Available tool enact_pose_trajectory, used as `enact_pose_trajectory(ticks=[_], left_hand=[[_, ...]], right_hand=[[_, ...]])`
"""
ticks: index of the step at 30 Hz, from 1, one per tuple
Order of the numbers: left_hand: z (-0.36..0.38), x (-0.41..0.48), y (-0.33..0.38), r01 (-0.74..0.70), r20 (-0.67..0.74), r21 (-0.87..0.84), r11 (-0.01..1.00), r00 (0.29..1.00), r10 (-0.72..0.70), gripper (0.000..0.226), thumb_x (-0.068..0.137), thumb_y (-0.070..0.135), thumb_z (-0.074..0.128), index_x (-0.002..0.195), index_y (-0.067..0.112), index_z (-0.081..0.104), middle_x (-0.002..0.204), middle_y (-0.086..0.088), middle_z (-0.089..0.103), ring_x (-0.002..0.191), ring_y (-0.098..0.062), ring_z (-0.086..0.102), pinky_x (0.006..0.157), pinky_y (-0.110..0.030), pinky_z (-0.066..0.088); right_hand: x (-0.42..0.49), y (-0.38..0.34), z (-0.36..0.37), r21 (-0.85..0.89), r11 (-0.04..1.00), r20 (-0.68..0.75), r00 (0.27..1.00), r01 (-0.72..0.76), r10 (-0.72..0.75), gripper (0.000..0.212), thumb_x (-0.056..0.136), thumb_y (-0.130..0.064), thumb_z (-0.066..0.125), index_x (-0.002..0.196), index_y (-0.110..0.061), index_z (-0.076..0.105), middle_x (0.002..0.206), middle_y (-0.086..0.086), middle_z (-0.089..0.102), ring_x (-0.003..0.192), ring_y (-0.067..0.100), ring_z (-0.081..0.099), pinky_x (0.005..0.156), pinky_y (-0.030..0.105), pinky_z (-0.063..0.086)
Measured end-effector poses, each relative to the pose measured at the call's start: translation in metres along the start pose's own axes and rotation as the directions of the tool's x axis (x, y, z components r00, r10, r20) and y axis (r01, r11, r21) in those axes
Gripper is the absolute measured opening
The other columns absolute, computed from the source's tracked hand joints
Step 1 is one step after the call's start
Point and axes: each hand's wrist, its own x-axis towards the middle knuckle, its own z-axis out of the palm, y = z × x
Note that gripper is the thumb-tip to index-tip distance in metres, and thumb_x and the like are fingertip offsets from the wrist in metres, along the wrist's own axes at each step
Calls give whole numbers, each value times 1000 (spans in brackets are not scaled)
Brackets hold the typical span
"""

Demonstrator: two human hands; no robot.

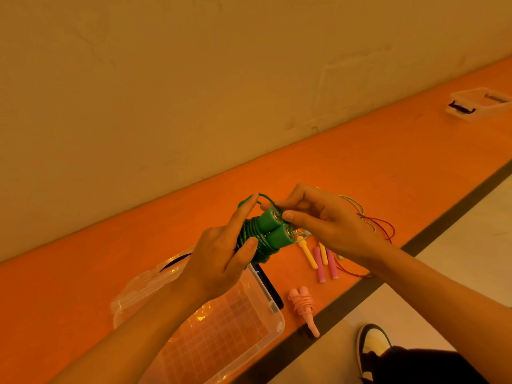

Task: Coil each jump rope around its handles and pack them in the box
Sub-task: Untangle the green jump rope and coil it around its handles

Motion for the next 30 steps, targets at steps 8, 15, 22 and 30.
enact_pose_trajectory(ticks=[8, 15, 22, 30], left_hand=[[0, 3, 3, -1, 0, 11, 1000, 1000, 1, 60, 97, 56, 32, 153, 39, 17, 79, 2, 71, 57, -10, 64, 46, -40, 51], [1, 3, 3, 10, 32, -9, 1000, 999, -10, 61, 97, 56, 31, 154, 40, 16, 82, -1, 73, 59, -13, 65, 48, -42, 51], [2, 2, 7, 19, 21, -75, 997, 1000, -17, 59, 97, 52, 34, 153, 41, 20, 79, -2, 72, 57, -14, 65, 45, -39, 51], [7, -2, 9, 56, 13, -125, 990, 998, -55, 55, 95, 47, 38, 149, 37, 31, 72, 12, 67, 54, -3, 62, 46, -21, 47]], right_hand=[[1, -3, -4, -184, 983, -10, 1000, 19, -22, 27, 93, -25, 55, 117, -18, 64, 105, -15, 70, 99, -2, 68, 72, 12, 52], [3, 2, -12, -430, 891, 43, 989, 148, -143, 34, 99, -40, 52, 119, -20, 69, 102, -2, 75, 82, 29, 71, 61, 54, 54], [2, -3, -14, -311, 942, 69, 992, 125, -109, 28, 98, -30, 57, 114, -11, 69, 105, -3, 74, 97, 11, 71, 74, 29, 58], [2, 2, -18, -111, 993, 90, 994, -45, 55, 13, 92, -24, 64, 101, -17, 70, 91, 5, 75, 93, 16, 70, 73, 25, 53]])
